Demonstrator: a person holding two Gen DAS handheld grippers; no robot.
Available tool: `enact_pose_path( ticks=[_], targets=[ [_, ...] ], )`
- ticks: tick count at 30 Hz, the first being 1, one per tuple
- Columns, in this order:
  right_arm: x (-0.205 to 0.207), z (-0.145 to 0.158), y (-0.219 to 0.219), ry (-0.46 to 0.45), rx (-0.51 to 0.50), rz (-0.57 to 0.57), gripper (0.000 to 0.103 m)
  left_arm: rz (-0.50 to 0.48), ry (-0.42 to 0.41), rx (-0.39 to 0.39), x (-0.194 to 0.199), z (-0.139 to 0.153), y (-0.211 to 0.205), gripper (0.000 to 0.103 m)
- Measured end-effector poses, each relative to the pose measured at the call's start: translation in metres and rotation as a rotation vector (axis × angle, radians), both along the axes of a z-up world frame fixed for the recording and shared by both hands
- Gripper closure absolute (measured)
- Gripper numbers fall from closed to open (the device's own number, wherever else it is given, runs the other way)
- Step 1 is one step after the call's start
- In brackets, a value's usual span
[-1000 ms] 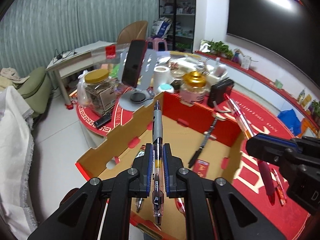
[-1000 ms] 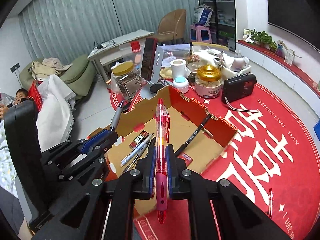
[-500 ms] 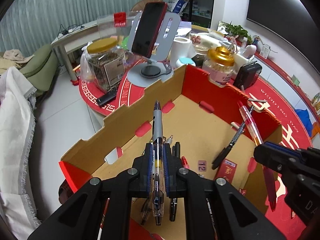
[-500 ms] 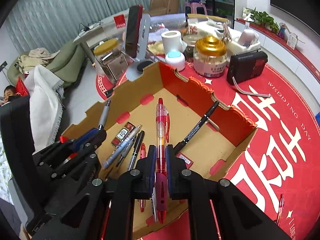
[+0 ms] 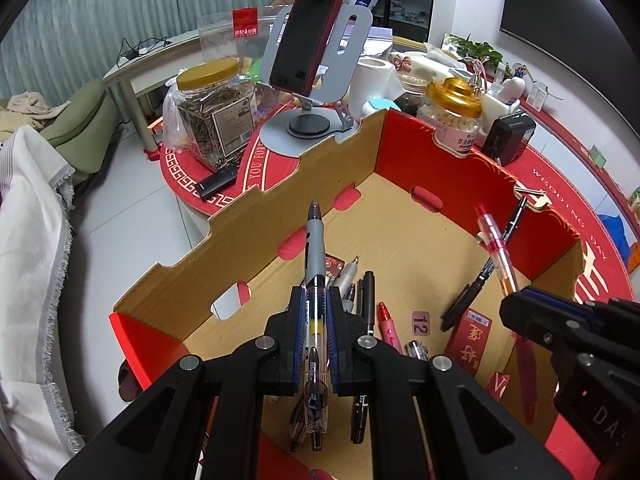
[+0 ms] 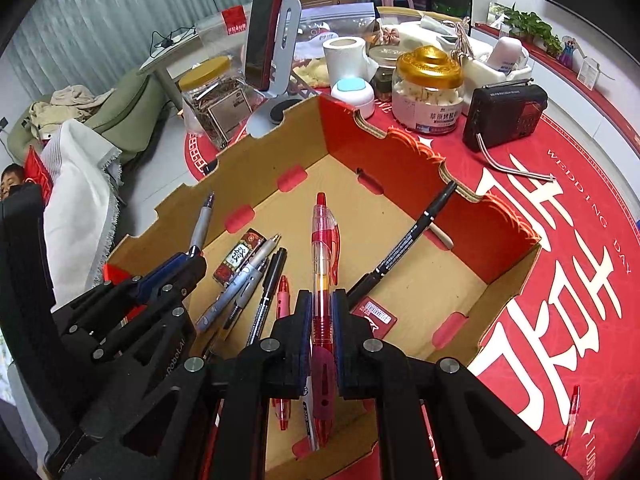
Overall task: Organize rigid objects
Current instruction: 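Lower both tools into the box and open them to release the pens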
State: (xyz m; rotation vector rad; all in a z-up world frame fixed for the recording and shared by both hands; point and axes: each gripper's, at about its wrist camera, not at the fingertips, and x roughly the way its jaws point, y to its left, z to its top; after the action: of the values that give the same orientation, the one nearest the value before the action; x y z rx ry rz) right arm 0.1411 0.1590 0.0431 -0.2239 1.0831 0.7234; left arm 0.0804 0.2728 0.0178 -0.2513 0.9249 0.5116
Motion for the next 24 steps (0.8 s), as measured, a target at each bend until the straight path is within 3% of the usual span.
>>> enact_pose_path(
  ticks=[21, 22, 23, 24],
  targets=[
    [-0.005, -0.007, 0.004, -0.025, -0.031, 0.017, 0.092, -0.006, 0.038, -0.022, 0.002, -0.015, 0.002, 0.092],
    [-0.005, -0.007, 0.003, -0.026, -0.028, 0.015, 0.092, -0.007, 0.043, -0.022, 0.002, -0.015, 0.002, 0.090],
    [-0.006, -0.006, 0.002, -0.028, -0.029, 0.014, 0.092, -0.008, 0.047, -0.024, 0.002, -0.016, 0.002, 0.077],
    [-0.006, -0.006, 0.001, -0.030, -0.033, 0.012, 0.092, -0.008, 0.048, -0.027, 0.002, -0.016, 0.002, 0.049]
  ],
)
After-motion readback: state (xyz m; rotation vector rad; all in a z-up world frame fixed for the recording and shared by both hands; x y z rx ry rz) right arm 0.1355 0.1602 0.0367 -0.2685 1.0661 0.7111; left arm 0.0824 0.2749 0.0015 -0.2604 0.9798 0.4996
